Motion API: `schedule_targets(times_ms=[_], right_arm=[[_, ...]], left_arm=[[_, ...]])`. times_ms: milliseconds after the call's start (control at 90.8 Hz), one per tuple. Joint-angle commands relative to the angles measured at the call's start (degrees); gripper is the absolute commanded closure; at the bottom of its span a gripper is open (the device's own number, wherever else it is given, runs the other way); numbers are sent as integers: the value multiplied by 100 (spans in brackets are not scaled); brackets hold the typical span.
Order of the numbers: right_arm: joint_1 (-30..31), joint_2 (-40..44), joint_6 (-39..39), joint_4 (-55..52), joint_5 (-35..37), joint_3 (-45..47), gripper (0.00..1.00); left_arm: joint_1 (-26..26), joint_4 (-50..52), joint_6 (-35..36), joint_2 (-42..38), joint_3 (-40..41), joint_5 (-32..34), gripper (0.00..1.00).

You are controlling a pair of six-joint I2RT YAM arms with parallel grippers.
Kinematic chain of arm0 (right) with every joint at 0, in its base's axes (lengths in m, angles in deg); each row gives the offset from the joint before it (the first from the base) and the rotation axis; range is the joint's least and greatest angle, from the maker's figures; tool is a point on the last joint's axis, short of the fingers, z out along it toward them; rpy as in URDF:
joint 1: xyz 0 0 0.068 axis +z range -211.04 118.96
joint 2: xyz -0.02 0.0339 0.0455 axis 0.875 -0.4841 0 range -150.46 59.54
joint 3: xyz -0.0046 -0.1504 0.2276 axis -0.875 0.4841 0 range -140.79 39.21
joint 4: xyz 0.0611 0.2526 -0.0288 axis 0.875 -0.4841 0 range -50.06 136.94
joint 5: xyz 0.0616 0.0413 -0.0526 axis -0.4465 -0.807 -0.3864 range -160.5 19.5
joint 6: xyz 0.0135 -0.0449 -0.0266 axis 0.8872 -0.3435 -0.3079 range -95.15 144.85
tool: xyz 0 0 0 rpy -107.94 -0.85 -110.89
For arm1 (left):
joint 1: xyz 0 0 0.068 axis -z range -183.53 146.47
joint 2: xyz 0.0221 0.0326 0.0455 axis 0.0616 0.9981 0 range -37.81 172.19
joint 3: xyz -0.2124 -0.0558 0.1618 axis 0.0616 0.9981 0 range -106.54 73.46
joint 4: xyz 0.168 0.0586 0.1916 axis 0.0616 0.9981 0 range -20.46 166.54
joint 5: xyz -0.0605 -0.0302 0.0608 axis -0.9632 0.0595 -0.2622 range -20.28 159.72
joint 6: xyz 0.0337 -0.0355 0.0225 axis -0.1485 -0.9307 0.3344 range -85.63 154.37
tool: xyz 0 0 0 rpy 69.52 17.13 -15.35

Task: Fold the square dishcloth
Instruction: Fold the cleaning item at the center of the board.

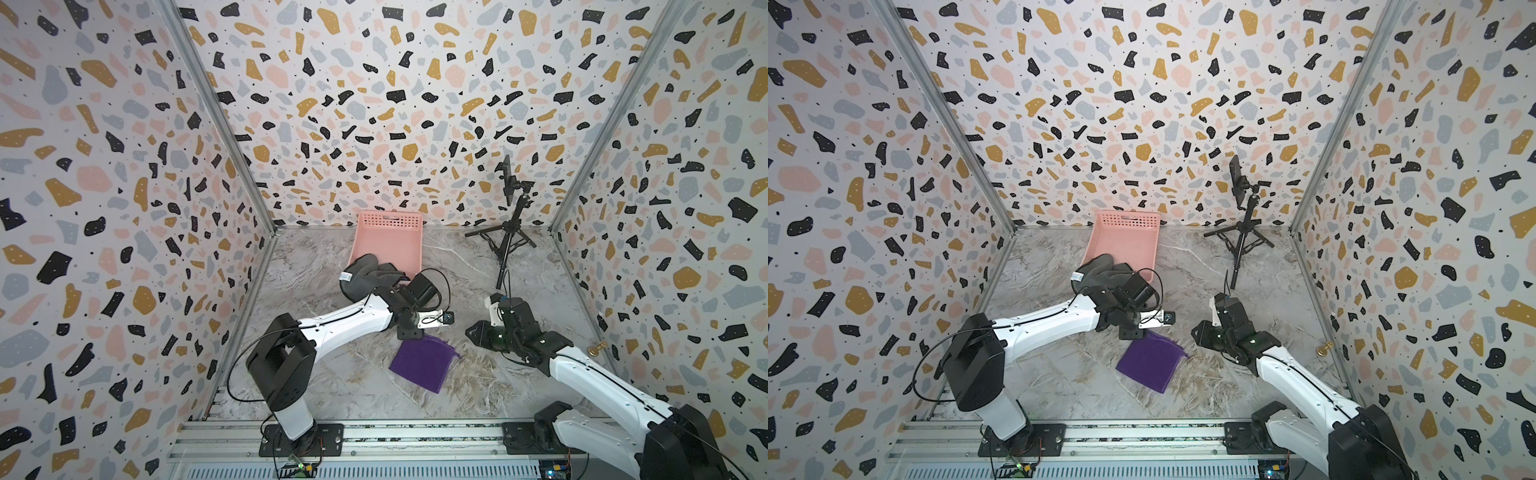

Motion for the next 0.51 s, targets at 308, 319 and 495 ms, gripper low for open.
schedule_targets(times_ms=[308, 319, 495], right_arm=[[405, -1065, 1543, 2722, -1093, 732, 90], [405, -1102, 1557, 2752, -1087, 739, 91], [424, -1937, 1660, 3297, -973, 694, 93]], left_arm=[[-283, -871, -1193, 1040, -191, -104, 72], [-287, -868, -1192, 1034, -181, -124, 72], [-300, -777, -1129, 974, -11, -344, 72]])
